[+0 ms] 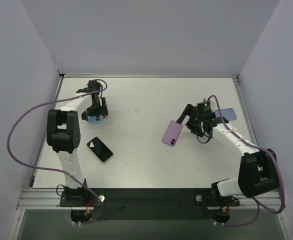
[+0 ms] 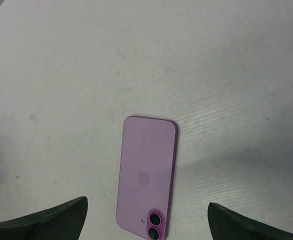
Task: Take the phone out of the phone case
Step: Move the phone to the center of the board.
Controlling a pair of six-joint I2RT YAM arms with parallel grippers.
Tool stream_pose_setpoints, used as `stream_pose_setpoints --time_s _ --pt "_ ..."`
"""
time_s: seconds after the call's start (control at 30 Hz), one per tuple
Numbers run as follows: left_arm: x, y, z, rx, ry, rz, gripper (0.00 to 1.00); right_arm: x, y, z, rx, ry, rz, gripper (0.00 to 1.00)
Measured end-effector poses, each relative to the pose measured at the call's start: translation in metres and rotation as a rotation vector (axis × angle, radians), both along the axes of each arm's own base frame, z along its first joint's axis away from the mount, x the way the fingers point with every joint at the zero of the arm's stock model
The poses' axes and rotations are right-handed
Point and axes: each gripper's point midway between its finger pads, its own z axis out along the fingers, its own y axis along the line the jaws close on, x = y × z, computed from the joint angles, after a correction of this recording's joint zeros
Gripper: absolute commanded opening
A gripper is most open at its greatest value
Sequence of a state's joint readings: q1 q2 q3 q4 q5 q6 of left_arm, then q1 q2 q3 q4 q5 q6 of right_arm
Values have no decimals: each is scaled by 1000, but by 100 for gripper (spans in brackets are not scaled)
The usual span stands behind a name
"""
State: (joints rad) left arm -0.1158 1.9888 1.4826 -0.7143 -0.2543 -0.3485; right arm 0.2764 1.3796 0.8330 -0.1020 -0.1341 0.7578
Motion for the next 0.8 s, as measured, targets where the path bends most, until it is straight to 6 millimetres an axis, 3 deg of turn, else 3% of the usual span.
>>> stream_pose_setpoints --time_s 0.17,0.43,0.67,0.8 --pt "7 4 -16 -6 38 -12 98 -2 0 0 0 7 7 100" --pt "12 18 -18 -57 43 12 97 -7 0 0 -1 20 15 100" --pt "18 17 -25 -112 52 5 97 -10 0 -2 -4 32 17 100" --pt "24 18 -25 -114 49 -9 75 -13 1 -3 -10 42 27 100"
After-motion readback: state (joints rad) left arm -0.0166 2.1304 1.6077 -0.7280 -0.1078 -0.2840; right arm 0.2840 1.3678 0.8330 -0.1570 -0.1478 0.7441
